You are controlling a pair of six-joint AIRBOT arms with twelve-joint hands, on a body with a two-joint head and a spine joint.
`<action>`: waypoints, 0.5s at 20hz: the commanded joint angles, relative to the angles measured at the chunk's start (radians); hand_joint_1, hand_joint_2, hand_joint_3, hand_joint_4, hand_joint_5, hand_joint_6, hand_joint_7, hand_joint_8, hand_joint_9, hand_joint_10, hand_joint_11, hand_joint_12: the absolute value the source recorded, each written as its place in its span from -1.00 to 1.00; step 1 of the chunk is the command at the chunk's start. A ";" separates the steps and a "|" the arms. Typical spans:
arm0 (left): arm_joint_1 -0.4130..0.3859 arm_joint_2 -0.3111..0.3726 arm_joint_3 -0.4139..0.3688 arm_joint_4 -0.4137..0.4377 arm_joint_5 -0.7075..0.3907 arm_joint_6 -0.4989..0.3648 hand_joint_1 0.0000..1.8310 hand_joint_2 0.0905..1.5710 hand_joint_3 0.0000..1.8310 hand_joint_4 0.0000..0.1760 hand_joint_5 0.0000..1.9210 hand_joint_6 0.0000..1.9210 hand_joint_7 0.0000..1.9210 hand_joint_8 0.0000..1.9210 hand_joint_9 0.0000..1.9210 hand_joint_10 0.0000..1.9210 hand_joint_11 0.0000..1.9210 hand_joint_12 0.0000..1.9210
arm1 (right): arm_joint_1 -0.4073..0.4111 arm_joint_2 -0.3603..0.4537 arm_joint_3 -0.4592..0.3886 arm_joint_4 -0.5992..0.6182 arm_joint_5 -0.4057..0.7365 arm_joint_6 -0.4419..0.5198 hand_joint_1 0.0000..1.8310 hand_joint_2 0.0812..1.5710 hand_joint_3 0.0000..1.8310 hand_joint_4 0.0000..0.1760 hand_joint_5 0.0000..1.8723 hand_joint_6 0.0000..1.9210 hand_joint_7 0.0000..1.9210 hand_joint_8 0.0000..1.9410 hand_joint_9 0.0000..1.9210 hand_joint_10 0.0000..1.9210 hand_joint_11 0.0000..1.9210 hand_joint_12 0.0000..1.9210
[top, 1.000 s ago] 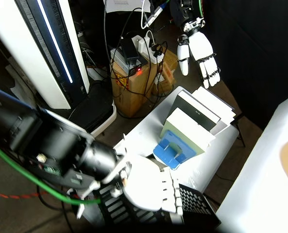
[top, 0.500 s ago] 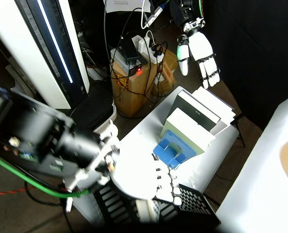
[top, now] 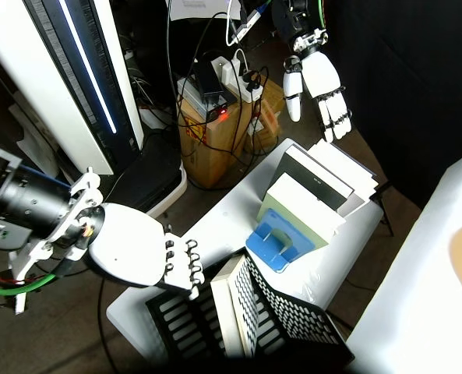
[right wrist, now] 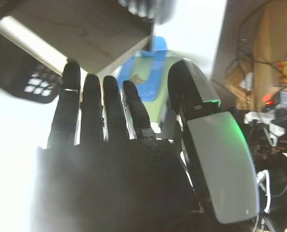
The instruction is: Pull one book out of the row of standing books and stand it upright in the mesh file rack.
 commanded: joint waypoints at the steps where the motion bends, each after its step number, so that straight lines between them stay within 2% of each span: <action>1: 0.000 0.006 0.000 0.005 -0.110 -0.001 -1.00 0.97 -1.00 -1.00 -0.91 -1.00 -1.00 -1.00 -1.00 -1.00 -1.00 -1.00 | 0.002 -0.017 0.028 -0.004 -0.064 0.001 -0.40 0.71 -1.00 -1.00 -0.94 -0.99 -0.93 -1.00 -0.94 -0.98 -1.00 -0.44; 4: 0.000 0.006 -0.001 0.003 -0.113 -0.001 -1.00 0.97 -1.00 -1.00 -0.91 -1.00 -1.00 -1.00 -1.00 -1.00 -1.00 -1.00 | 0.002 -0.131 0.157 0.022 -0.064 0.002 -0.24 0.69 -1.00 -1.00 -0.89 -0.98 -0.90 -0.99 -0.87 -0.96 -1.00 -0.09; 5: 0.000 0.006 -0.001 0.003 -0.113 -0.001 -1.00 0.96 -1.00 -1.00 -0.91 -1.00 -1.00 -1.00 -1.00 -1.00 -1.00 -1.00 | 0.002 -0.168 0.211 0.030 -0.064 0.002 -0.31 0.70 -1.00 -1.00 -0.91 -0.99 -0.94 -1.00 -0.90 -0.97 -1.00 -0.07; 6: 0.000 0.006 -0.001 0.004 -0.112 -0.001 -1.00 0.96 -1.00 -1.00 -0.92 -1.00 -1.00 -1.00 -1.00 -1.00 -1.00 -1.00 | 0.002 -0.195 0.268 0.044 -0.064 0.007 -0.24 0.71 -1.00 -1.00 -0.91 -0.99 -0.94 -1.00 -0.91 -0.98 -1.00 -0.16; 7: 0.000 0.006 0.000 0.005 -0.110 -0.001 -1.00 0.96 -1.00 -1.00 -0.93 -1.00 -1.00 -1.00 -1.00 -1.00 -1.00 -1.00 | 0.002 -0.212 0.306 0.058 -0.064 0.007 -0.24 0.74 -0.99 -1.00 -0.89 -0.98 -0.92 -0.99 -0.88 -0.96 -1.00 -0.05; 8: 0.000 0.006 0.000 0.005 -0.110 -0.001 -1.00 0.97 -1.00 -1.00 -0.93 -1.00 -1.00 -1.00 -1.00 -1.00 -1.00 -1.00 | 0.015 -0.230 0.345 0.063 -0.064 0.007 -0.19 0.79 -0.98 -1.00 -0.93 -0.98 -0.95 -0.99 -0.92 -0.98 -1.00 -0.46; 10: 0.000 0.004 0.002 0.005 -0.110 -0.001 -1.00 0.99 -0.99 -1.00 -0.91 -0.99 -1.00 -1.00 -1.00 -1.00 -1.00 -1.00 | 0.078 -0.258 0.406 0.064 -0.064 0.007 -0.21 0.81 -0.99 -1.00 -0.99 -1.00 -0.98 -1.00 -0.96 -0.99 -1.00 -0.79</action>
